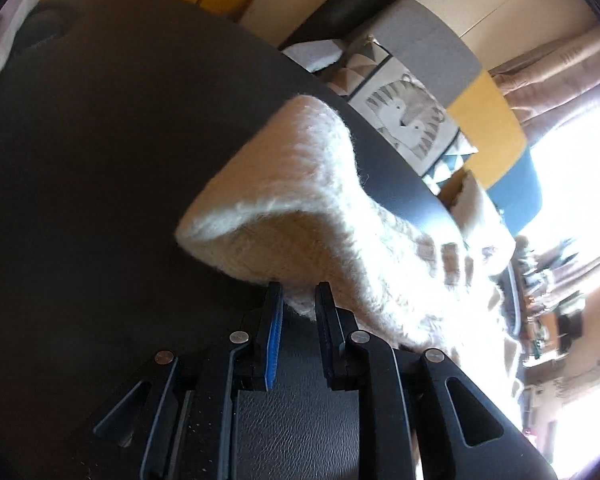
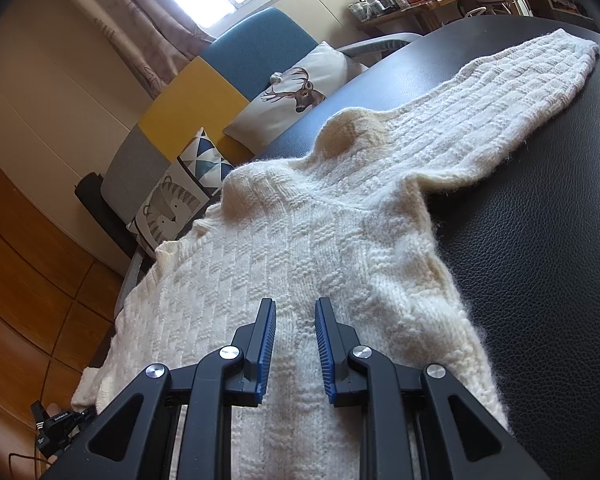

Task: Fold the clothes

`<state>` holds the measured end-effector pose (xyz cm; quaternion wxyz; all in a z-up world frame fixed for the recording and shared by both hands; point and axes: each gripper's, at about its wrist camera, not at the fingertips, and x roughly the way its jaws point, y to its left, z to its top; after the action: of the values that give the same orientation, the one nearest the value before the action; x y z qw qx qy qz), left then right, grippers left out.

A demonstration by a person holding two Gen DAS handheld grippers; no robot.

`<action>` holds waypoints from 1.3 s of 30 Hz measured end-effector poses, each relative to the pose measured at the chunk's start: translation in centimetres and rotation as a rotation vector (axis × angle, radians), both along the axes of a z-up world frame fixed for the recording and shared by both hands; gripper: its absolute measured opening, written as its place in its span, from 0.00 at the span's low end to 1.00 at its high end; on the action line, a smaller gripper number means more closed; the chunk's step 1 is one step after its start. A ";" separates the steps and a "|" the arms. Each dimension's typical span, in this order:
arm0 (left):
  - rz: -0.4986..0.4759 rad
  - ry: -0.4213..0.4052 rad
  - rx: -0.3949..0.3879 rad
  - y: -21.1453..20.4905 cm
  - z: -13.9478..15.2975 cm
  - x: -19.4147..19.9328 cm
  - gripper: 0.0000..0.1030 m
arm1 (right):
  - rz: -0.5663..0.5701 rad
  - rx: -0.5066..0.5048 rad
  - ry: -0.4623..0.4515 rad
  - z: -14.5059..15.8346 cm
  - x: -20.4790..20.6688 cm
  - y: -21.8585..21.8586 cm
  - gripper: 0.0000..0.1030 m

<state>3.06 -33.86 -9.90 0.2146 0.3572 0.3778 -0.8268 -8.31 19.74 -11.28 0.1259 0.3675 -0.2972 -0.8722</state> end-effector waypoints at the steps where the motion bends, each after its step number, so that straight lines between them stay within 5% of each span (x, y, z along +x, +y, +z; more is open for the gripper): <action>1: -0.003 -0.027 -0.034 0.4 0.2 -0.4 0.08 | 0.000 0.000 0.000 0.0 0.0 0.0 0.19; 6: -0.044 -0.087 -0.113 1.3 0.4 -1.2 0.04 | 0.000 0.000 0.000 0.0 0.0 0.0 0.19; 14: 0.110 0.049 0.238 -2.6 -1.4 0.6 0.19 | -0.001 -0.004 0.002 -0.1 0.1 -0.1 0.19; 19: 0.229 0.033 0.323 -2.7 -1.2 1.9 0.29 | -0.001 -0.006 0.002 -0.2 0.1 0.0 0.19; 22: 0.304 0.071 0.356 -3.1 -1.5 2.1 0.46 | -0.001 -0.005 0.002 -0.2 0.1 0.0 0.19; 29: 0.254 0.031 0.189 -4.2 -1.3 -2.2 0.56 | -0.001 -0.007 0.003 -0.2 0.1 0.1 0.19; 30: 0.248 0.020 0.160 -4.3 -1.4 -2.6 0.47 | -0.001 -0.007 0.003 -0.2 0.1 0.2 0.19; 31: 0.242 0.009 0.131 -4.4 -1.4 -3.1 0.17 | -0.001 -0.007 0.003 -0.2 0.1 0.2 0.19; 32: 0.235 -0.002 0.102 -4.6 -1.5 -3.5 0.08 | -0.001 -0.007 0.003 -0.2 0.1 0.2 0.19; 39: 0.165 -0.101 -0.205 -4.7 1.6 -5.0 0.04 | -0.001 -0.005 0.003 -0.2 0.1 0.2 0.19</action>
<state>-1.94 -38.55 -8.26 0.3358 0.3423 0.3081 -0.8217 -8.19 19.90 -11.51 0.1272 0.3656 -0.2995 -0.8720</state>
